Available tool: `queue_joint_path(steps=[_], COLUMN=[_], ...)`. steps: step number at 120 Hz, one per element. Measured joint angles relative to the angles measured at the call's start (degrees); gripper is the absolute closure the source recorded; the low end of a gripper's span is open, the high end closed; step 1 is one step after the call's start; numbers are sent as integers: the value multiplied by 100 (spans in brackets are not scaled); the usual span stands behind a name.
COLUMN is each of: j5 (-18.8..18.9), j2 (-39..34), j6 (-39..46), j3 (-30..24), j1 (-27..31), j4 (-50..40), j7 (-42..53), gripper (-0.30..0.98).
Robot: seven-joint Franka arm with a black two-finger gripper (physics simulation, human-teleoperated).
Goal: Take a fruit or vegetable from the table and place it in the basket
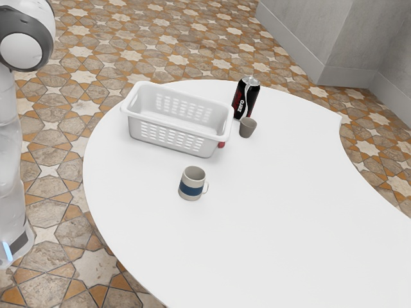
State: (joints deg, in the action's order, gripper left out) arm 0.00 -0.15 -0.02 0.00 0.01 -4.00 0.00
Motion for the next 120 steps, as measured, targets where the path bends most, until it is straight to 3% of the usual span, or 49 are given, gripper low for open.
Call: queue_joint_path(steps=[90,120], j5=[0,0], j2=[13,15], j6=[225,562], j3=[0,0], j1=[-3,-3], j4=[-3,-394], j7=[0,0], gripper=[0,0])
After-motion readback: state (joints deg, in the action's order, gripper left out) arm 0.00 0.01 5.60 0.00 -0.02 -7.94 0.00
